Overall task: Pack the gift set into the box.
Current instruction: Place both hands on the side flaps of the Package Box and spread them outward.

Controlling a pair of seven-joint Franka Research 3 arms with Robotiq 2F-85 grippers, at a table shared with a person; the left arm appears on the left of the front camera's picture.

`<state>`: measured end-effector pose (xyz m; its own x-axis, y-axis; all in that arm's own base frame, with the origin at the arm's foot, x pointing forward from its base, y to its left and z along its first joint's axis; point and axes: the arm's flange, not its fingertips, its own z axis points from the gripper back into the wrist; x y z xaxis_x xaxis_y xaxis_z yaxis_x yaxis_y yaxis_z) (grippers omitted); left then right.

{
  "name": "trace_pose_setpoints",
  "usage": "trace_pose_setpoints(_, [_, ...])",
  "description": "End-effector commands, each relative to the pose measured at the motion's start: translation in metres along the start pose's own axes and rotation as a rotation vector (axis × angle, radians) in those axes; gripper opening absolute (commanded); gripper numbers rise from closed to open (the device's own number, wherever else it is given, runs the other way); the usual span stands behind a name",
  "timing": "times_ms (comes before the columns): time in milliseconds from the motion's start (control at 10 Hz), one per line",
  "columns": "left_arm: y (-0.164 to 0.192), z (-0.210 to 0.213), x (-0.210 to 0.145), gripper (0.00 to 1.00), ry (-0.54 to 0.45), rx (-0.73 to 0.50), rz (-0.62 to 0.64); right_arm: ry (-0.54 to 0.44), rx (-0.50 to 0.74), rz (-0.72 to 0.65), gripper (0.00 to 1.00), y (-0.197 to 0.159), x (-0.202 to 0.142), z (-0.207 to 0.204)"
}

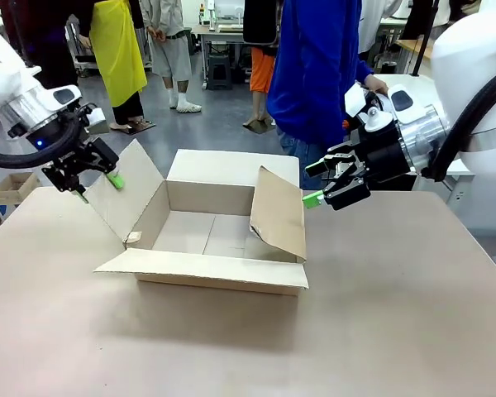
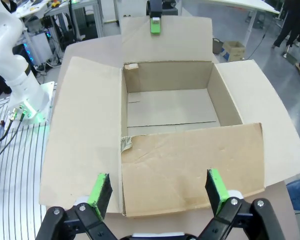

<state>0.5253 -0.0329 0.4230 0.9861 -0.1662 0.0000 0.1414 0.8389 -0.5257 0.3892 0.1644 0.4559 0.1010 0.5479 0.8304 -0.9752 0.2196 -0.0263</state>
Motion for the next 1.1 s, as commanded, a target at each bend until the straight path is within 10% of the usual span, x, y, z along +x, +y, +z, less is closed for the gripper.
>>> trace_pose_setpoints(0, [0.031,0.003,0.009,1.00,0.056,-0.074,0.017,-0.030,-0.004,-0.011,1.00,-0.001,0.002,-0.002])
trace_pose_setpoints(600, [0.041,-0.007,0.003,1.00,0.060,-0.060,0.024,0.000,0.000,0.000,1.00,0.000,0.000,0.000])
trace_pose_setpoints(1000, [0.041,-0.007,0.003,1.00,0.060,-0.060,0.024,0.448,-0.083,-0.367,1.00,-0.032,0.125,-0.058])
